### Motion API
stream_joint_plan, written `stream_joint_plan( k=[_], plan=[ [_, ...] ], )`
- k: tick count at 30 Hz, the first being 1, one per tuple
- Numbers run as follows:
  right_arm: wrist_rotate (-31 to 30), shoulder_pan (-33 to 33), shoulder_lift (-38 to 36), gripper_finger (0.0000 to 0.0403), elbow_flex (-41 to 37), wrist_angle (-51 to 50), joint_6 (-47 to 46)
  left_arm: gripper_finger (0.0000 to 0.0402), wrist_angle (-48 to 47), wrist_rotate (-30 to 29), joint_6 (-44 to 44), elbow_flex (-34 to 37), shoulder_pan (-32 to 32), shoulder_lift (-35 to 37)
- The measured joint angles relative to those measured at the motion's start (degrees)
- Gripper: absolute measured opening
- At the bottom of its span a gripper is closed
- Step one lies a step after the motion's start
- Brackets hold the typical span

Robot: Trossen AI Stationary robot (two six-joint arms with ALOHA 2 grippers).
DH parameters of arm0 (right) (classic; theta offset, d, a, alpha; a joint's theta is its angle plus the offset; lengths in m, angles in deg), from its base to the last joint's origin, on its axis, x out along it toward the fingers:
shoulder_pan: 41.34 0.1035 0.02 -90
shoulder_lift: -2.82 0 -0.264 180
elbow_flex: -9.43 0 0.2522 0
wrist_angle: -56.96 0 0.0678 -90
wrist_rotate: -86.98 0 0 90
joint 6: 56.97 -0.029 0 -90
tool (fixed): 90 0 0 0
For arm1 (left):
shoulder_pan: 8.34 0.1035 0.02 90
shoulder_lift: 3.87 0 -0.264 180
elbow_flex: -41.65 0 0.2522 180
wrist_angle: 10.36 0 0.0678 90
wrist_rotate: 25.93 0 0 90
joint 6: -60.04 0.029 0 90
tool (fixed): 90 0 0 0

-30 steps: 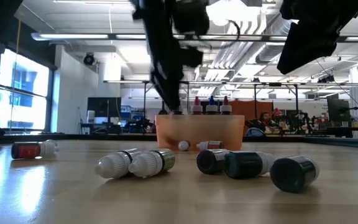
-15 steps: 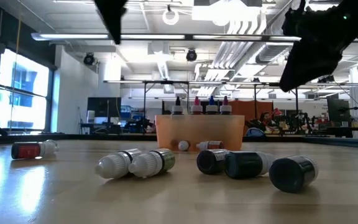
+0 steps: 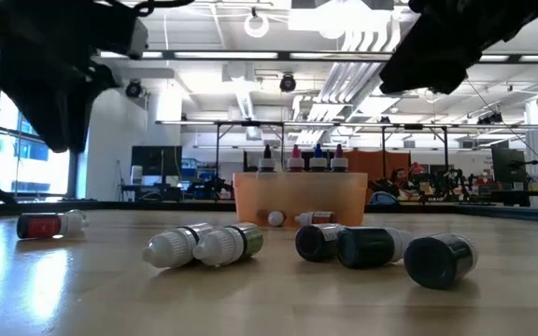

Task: Pick & Place food coloring
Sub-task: Put the small blue food coloring bottle into the orange bin

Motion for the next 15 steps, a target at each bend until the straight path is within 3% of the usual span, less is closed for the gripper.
stream_joint_plan(
  k=[7, 15],
  plan=[
    [0.15, 0.00, 0.00, 0.0144, 0.00, 0.22, 0.02, 0.0122, 7.09, 0.36, 11.85, 6.23, 0.04, 0.03],
    [0.12, 0.00, 0.00, 0.0144, 0.00, 0.20, 0.04, 0.0122, 12.28, 0.13, 27.85, 8.50, 0.04, 0.03]
  ],
)
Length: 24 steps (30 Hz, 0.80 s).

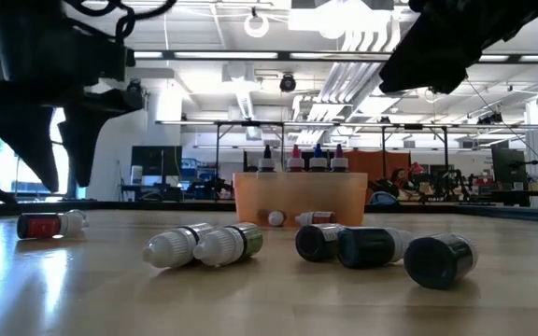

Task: Pick & Place food coloring
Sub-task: Put the small blue food coloring bottle into the orange bin

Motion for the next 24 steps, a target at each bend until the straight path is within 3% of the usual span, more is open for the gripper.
stream_joint_plan(
  k=[5, 15, 24],
  plan=[
    [-0.04, 0.00, 0.00, 0.0144, 0.00, 0.00, 0.00, 0.0122, 3.79, 0.19, 5.84, 1.07, 0.01, 0.00],
    [-0.07, 0.00, 0.00, 0.0144, 0.00, 0.00, 0.00, 0.0122, 7.38, 0.17, 6.81, 5.45, 0.06, 0.00],
    [-0.09, 0.00, 0.00, 0.0144, 0.02, 0.00, 0.00, 0.0122, 10.11, 1.27, 7.34, 7.67, 6.02, -0.02]
  ],
)
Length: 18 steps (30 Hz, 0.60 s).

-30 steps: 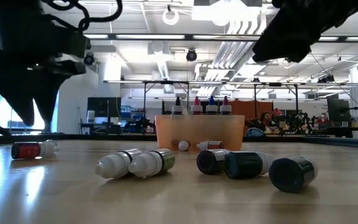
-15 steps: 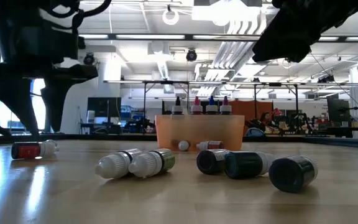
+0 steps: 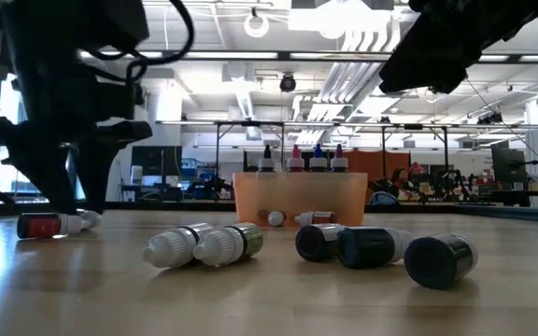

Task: Pick & Place food coloring
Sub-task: Put the small blue food coloring bottle into the orange bin

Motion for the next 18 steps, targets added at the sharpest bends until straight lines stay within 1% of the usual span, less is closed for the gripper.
stream_joint_plan(
  k=[3, 7, 14, 18],
  plan=[
    [0.02, 0.00, 0.00, 0.0144, 0.00, 0.00, 0.00, 0.0122, 0.07, 3.38, 1.00, 0.00, 2.50, 0.00],
    [0.02, 0.00, 0.00, 0.0144, 0.00, 0.00, 0.00, 0.0122, 0.22, 5.04, 0.38, 0.00, 5.38, 0.00],
    [0.02, 0.00, 0.00, 0.0144, 0.00, 0.00, 0.02, 0.0122, 2.54, 5.12, -5.76, -0.02, 8.37, 0.00],
    [0.02, 0.00, 0.00, 0.0144, 0.00, 0.00, 0.04, 0.0122, 4.64, 4.03, -7.43, -0.02, 8.71, 0.00]
  ],
)
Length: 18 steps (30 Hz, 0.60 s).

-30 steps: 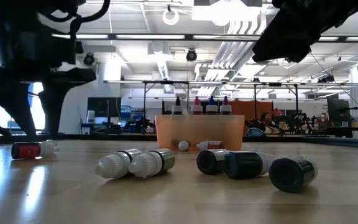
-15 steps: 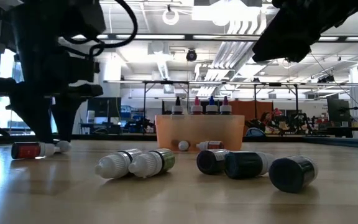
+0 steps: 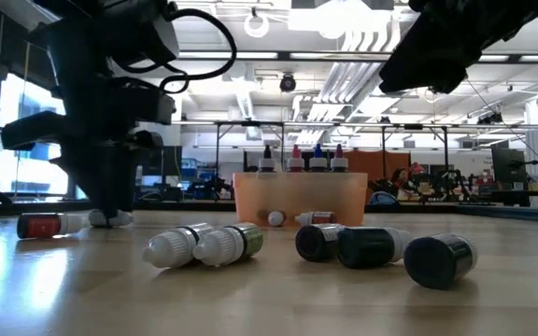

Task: Pick & Place food coloring
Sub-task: Put the small blue food coloring bottle into the orange bin

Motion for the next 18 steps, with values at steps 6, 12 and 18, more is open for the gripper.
stream_joint_plan(
  k=[6, 12, 18],
  plan=[
    [0.00, 0.00, 0.00, 0.0144, 0.00, -0.02, 0.00, 0.0122, 0.72, -0.53, -2.90, -0.04, 0.00, -0.75],
    [0.01, 0.00, 0.00, 0.0144, 0.02, -0.03, 0.00, 0.0122, 0.22, 0.69, -6.48, -0.36, 0.00, -4.19],
    [0.02, 0.00, 0.00, 0.0144, 0.02, 0.00, -0.02, 0.0121, 1.10, -0.20, -6.84, -0.54, -0.11, -6.06]
  ],
)
